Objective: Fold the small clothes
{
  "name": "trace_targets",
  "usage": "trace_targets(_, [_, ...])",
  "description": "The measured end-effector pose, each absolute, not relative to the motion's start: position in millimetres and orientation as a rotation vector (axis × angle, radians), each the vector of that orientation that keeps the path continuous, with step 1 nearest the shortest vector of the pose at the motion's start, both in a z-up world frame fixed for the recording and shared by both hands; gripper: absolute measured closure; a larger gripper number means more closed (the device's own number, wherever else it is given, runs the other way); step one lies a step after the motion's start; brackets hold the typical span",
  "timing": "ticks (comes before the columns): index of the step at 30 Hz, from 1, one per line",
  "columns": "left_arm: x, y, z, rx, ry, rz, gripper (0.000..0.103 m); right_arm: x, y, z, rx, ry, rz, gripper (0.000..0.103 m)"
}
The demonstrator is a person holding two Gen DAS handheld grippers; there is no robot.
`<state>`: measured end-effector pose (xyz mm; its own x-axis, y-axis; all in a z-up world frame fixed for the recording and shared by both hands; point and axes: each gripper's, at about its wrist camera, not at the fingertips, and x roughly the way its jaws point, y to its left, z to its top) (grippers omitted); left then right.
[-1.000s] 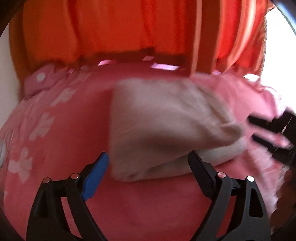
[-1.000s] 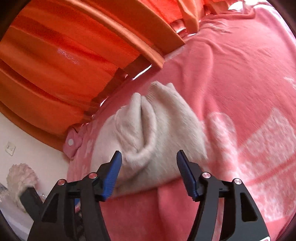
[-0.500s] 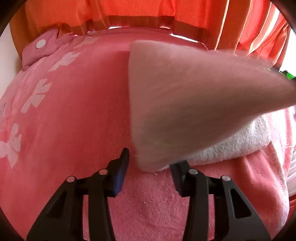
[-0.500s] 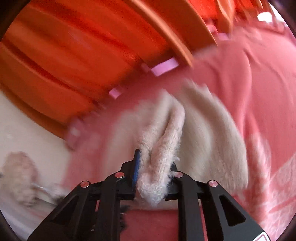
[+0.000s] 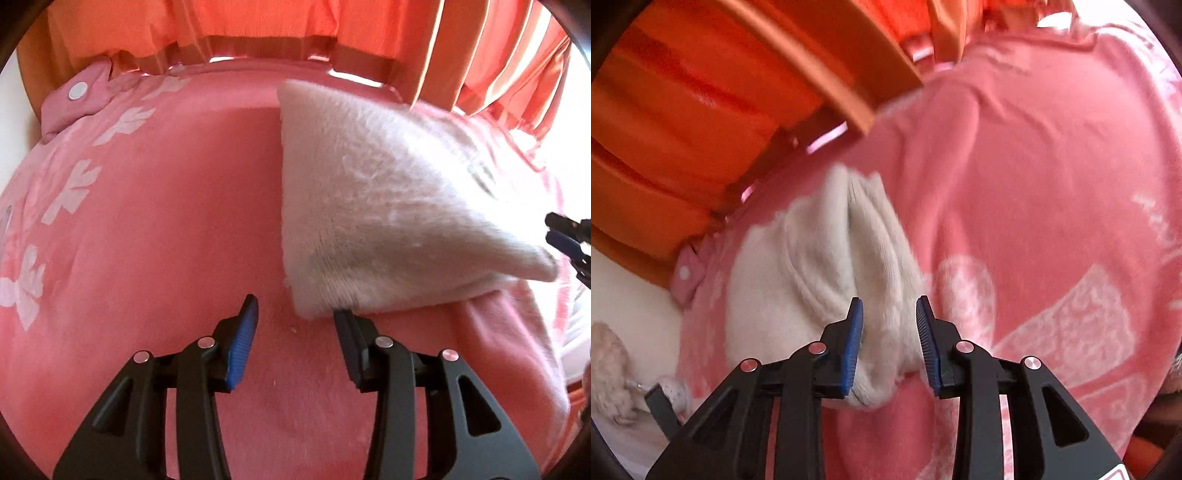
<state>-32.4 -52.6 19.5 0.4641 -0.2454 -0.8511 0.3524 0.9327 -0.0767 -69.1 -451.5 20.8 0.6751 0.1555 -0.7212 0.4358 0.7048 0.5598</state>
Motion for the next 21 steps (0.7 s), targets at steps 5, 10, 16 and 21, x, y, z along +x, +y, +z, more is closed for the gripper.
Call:
trace_targets(5, [-42.4, -40.6, 58.5, 0.029, 0.928, -0.395, 0.050, -23.8, -452.9, 24.0, 0.777, 0.832, -0.129, 0.051])
trace_targets(10, [-30.3, -50.6, 89.1, 0.000, 0.825, -0.404, 0.029, 31.6, -431.1, -12.4, 0.814, 0.959, -0.059, 0.049])
trace_targets(16, [-0.7, -73.6, 63.8, 0.035, 0.903, -0.365, 0.033, 39.0, -419.6, 45.5, 0.699, 0.813, 0.030, 0.094])
trace_targets(21, [3.2, -91.0, 41.4, 0.066, 0.944, -0.352, 0.031, 41.7, -428.0, 30.1, 0.521, 0.864, -0.065, 0.094])
